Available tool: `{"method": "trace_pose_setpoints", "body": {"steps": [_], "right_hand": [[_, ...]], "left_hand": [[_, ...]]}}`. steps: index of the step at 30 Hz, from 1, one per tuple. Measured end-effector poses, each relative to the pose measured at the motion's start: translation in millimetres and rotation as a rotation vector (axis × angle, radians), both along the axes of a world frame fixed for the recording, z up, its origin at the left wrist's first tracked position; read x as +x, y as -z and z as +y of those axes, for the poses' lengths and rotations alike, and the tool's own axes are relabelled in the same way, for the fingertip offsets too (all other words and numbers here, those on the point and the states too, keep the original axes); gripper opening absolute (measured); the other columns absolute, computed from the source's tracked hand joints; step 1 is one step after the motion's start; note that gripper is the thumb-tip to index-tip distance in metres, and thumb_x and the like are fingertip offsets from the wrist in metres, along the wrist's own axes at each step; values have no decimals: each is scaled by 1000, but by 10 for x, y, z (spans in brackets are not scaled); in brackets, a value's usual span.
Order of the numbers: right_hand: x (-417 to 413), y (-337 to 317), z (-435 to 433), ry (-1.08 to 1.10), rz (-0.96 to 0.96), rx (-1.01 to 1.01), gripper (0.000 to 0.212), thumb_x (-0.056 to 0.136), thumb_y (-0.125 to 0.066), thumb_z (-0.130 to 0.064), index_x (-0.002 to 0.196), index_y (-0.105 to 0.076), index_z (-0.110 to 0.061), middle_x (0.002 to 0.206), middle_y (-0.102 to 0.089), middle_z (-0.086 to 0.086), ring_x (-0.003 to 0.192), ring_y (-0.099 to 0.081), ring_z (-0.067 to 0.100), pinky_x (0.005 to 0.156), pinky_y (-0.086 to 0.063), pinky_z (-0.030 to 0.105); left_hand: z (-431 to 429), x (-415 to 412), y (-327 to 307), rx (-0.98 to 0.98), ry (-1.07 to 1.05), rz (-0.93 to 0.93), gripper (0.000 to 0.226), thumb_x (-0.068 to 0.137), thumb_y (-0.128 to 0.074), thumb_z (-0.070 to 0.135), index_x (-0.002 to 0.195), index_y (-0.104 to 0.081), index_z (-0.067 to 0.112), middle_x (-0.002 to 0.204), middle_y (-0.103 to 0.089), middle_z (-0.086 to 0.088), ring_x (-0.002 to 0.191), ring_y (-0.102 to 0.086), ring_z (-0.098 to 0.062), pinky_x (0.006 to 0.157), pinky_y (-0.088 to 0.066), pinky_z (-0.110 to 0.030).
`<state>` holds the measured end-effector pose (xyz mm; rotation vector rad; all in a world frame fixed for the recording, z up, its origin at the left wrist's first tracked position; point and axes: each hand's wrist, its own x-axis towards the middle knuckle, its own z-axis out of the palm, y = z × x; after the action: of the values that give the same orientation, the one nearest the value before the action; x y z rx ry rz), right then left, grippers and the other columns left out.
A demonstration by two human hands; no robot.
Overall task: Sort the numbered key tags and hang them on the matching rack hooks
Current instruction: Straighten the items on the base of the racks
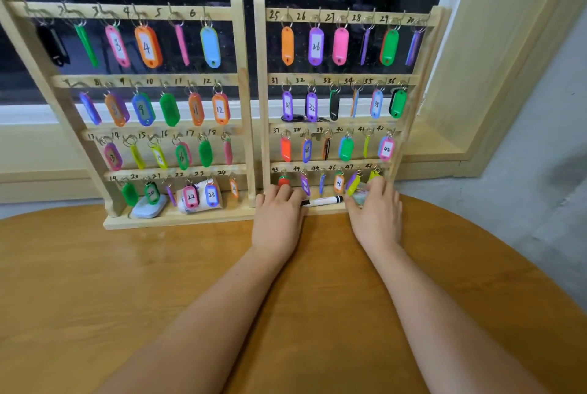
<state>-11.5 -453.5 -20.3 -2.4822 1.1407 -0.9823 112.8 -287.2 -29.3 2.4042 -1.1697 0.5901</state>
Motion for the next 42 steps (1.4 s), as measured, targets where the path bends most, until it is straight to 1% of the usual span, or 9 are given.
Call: {"method": "trace_pose_setpoints", "body": {"steps": [6,9,14,17,21,27,33,38,42], "right_hand": [[-92,-29,64,-28,-139,133,60,78,-86,-41,119,-48,-18,119,-63,9,112,-58,35,92,-47,46],[-167,-12,183,-73,-213,160,62,74,-89,-38,117,-48,-20,113,-62,5,108,-59,33,91,-51,47],[-251,-32,542,-160,-250,192,67,73,-91,-34,122,-49,-20,115,-59,0,112,-59,25,96,-52,44],[-216,-53,881,-261,-234,203,66,73,-91,-38,121,-48,-26,115,-55,-6,109,-57,19,91,-49,35],[-42,-46,1412,-428,-186,175,57,75,-89,-32,114,-47,-28,113,-52,-9,106,-53,15,84,-37,24],[351,-58,2109,-637,-176,176,49,78,-85,-29,112,-51,-26,113,-49,-9,106,-54,17,89,-46,30],[834,-14,2730,-739,-147,176,42,79,-71,-45,112,-50,-29,115,-49,-9,109,-55,19,91,-52,41],[1225,13,3158,-789,-117,172,40,78,-61,-52,109,-48,-30,110,-52,-7,107,-56,22,91,-52,45],[1531,34,3461,-821,-105,107,37,80,-71,-43,103,-47,-26,102,-54,-5,101,-55,24,87,-52,46]], "left_hand": [[81,-22,17,-62,39,25,19,99,-71,35,112,-68,22,105,-62,-1,97,-57,-31,78,-39,-43],[285,-36,-7,-124,93,63,18,103,-63,39,110,-69,23,104,-62,1,95,-60,-30,81,-47,-44],[821,-65,-45,-170,108,105,15,101,-69,35,111,-71,24,103,-61,4,96,-62,-27,78,-51,-44],[1199,-34,-56,-173,81,106,13,100,-72,32,112,-70,28,103,-62,7,93,-63,-26,76,-51,-44],[1724,42,-92,-181,10,118,11,101,-71,36,111,-71,31,100,-62,8,90,-62,-23,76,-50,-42],[2463,230,-159,-206,-153,166,10,100,-73,35,109,-72,31,100,-62,10,93,-59,-20,74,-48,-37],[3142,454,-175,-233,-292,214,12,98,-73,33,110,-72,33,101,-61,14,87,-62,-23,72,-52,-38],[3646,685,-164,-262,-449,227,10,97,-73,30,107,-71,32,98,-57,16,88,-59,-18,72,-48,-36],[3863,901,-145,-315,-568,291,10,98,-71,29,108,-69,32,99,-57,14,89,-61,-18,71,-47,-35]]}}
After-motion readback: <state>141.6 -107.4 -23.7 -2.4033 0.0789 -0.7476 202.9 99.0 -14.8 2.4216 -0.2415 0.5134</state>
